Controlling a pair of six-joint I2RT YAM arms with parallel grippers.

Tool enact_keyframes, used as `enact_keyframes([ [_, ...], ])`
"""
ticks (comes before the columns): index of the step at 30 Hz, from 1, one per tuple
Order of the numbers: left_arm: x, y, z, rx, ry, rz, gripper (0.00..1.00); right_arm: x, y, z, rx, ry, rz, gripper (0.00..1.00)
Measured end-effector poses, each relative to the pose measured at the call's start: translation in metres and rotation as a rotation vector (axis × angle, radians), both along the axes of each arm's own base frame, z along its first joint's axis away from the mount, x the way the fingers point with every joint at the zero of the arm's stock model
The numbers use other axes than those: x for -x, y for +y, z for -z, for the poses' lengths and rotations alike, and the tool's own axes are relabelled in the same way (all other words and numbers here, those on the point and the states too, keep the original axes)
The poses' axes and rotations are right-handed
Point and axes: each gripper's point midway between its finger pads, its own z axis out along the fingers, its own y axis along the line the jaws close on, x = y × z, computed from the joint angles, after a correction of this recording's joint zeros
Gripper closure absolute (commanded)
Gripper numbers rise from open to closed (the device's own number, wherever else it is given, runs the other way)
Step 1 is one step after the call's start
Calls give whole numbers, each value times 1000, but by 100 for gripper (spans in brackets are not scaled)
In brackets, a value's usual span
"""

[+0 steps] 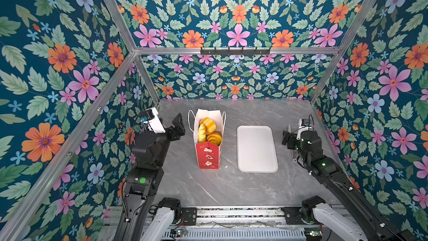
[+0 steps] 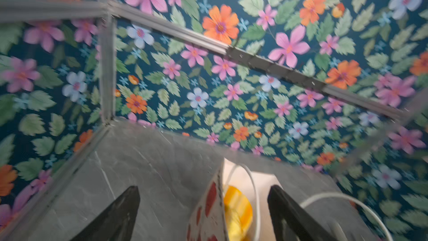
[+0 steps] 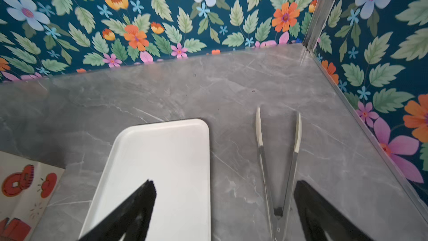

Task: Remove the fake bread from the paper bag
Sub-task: 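Reach the left gripper to the bag rim while the right moves over the tongs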

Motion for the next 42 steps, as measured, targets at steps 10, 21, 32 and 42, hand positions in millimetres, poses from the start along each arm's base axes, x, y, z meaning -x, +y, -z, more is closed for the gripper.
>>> enact_keyframes([
  [10, 3, -59, 67, 13, 296, 303, 20, 1, 9, 33, -26, 104, -21, 5],
  [21, -47, -58, 85, -77, 361, 176, 35, 10, 3, 49, -11, 129, -10, 5],
  [32, -64, -54, 101, -169, 404, 68, 41, 8, 2, 62, 10, 165, -2, 5],
  [42, -61, -43, 111, -211, 442, 13, 51, 3, 4, 65, 11, 166, -2, 5],
])
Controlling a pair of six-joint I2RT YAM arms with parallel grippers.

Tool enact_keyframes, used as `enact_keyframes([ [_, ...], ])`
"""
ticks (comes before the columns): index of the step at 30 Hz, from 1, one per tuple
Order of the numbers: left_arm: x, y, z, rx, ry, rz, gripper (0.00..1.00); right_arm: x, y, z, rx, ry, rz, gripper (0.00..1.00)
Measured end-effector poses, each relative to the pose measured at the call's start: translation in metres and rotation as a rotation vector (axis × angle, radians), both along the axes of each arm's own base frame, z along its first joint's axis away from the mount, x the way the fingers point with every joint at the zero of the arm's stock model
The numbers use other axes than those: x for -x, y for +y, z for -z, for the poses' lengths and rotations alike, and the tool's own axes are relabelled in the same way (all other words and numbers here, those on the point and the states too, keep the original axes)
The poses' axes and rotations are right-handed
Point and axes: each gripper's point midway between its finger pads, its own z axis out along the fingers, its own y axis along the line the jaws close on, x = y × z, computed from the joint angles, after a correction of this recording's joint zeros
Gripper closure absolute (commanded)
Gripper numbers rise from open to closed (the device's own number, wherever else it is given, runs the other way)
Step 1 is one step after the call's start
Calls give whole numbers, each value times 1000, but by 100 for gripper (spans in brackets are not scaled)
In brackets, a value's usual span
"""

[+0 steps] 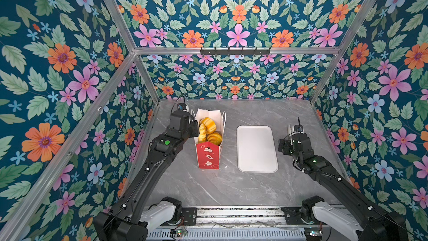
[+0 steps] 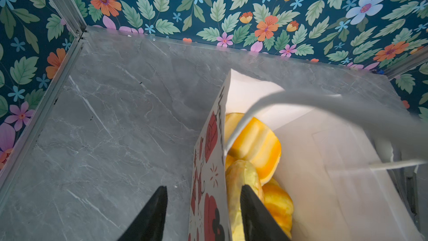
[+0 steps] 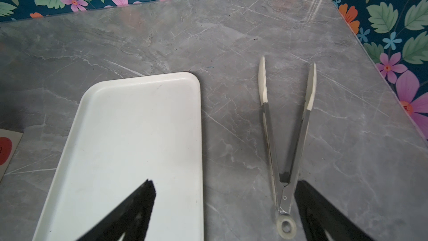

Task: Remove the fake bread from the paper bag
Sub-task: 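Reach the left gripper to the bag rim while the right moves over the tongs, then grasp the bag rim with the left gripper and tip the bag over toward the tray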

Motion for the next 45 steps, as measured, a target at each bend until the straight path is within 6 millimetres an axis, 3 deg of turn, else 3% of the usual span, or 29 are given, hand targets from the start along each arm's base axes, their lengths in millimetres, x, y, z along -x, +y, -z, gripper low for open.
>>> enact_keyframes([
  [7, -4, -4, 9, -4, 25, 8, 66, 0, 0, 5, 5, 14, 0, 5],
  [15, -10, -13, 11, 10, 42, 35, 100, 0, -1, 11, 12, 32, 3, 5],
  [23, -25, -17, -3, -7, 30, 40, 100, -1, -4, 13, 19, 39, 11, 5],
  [29, -53, -14, -33, -104, -26, 24, 100, -2, -6, 12, 18, 35, 19, 5],
  [34, -80, -8, -45, -236, -53, 9, 100, -1, -7, 14, 21, 38, 20, 5],
  [40, -110, -13, -30, -352, -40, 38, 100, 2, -9, 15, 22, 36, 24, 5],
  [45, -118, -24, -20, -337, -46, 64, 100, 4, -9, 14, 15, 28, 24, 5],
])
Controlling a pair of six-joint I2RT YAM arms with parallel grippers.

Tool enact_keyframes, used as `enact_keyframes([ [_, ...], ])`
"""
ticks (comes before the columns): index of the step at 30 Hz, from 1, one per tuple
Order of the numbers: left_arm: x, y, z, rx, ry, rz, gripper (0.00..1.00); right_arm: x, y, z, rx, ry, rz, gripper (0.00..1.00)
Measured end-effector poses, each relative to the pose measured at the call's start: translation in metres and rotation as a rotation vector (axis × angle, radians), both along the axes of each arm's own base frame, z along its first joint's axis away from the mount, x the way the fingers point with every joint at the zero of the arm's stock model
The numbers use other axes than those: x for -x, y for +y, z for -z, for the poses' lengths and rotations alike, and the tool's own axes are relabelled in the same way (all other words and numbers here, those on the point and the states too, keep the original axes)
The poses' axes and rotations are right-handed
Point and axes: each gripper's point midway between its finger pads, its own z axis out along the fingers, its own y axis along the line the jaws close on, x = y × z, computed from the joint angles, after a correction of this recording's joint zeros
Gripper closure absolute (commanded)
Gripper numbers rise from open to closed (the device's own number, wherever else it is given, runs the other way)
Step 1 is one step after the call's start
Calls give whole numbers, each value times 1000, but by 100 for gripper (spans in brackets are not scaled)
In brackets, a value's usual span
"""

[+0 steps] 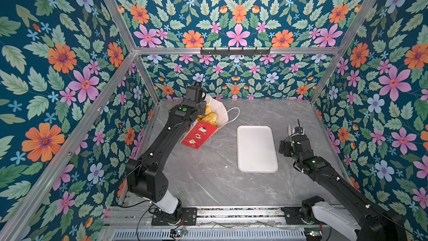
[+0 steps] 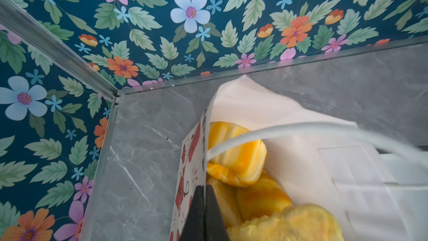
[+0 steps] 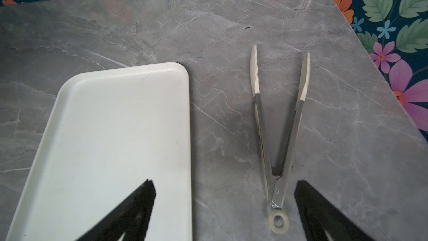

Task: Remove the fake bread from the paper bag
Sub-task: 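Grasp the bag rim with the left gripper and tip the bag over toward the tray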

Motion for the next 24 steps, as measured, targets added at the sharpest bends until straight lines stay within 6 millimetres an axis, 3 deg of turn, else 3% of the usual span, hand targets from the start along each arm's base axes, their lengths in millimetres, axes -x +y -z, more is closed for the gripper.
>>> enact_keyframes([
  [8, 7, -32, 3, 78, -16, 72, 100, 3, 4, -5, -37, -13, -8, 4],
  [17, 35, -97, 11, 175, -30, 199, 100, 5, 14, -8, -96, 3, -37, 5],
  [24, 51, -147, 39, 226, -15, 273, 100, 7, 22, -6, -143, 26, -57, 5],
])
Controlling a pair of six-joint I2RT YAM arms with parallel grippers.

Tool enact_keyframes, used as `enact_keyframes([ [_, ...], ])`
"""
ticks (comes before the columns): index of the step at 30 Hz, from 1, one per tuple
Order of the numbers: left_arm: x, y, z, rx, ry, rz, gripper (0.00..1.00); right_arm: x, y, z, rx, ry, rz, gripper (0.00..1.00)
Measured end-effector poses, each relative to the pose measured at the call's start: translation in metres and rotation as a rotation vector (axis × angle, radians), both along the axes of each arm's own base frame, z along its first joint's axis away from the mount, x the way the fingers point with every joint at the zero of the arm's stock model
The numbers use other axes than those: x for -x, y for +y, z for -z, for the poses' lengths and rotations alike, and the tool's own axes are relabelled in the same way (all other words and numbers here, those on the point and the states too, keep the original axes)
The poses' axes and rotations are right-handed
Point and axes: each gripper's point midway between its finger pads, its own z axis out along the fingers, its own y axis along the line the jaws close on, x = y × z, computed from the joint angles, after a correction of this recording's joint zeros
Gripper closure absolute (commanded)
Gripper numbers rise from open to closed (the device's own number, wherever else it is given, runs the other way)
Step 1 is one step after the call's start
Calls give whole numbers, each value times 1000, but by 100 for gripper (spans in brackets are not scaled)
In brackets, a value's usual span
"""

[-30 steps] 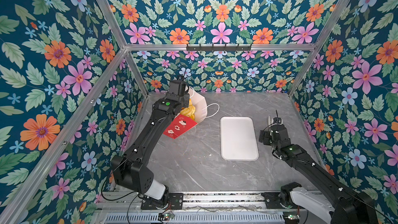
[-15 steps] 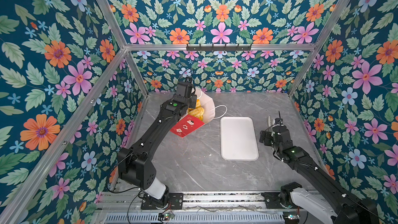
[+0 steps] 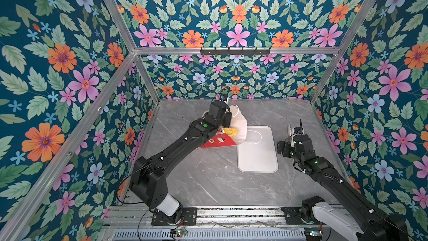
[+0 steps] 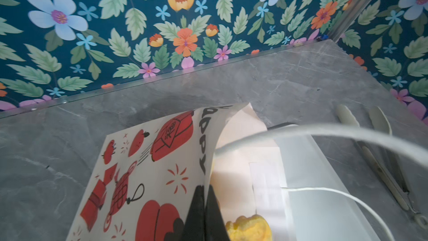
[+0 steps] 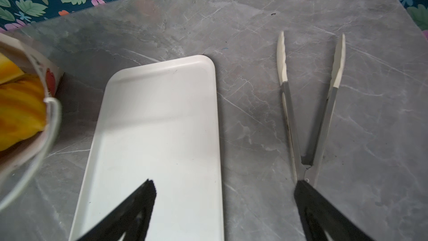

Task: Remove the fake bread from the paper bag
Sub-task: 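Grasp the bag rim with the left gripper and tip the bag over toward the tray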

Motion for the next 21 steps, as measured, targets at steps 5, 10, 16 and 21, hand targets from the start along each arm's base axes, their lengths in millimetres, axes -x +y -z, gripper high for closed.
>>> enact_keyframes([
  [5, 0, -18, 27, 25, 23, 5, 100, 2, 3, 4, -15, 21, -7, 5],
  [10, -1, -17, 41, 30, 31, -21, 100, 6, 0, 9, -10, 50, 5, 5],
  [16, 0, -4, 36, 21, -4, -61, 100, 5, -9, 14, 23, 82, 42, 4],
  [21, 2, 18, 36, -4, -22, -96, 100, 0, -36, 24, 45, 143, 136, 3],
])
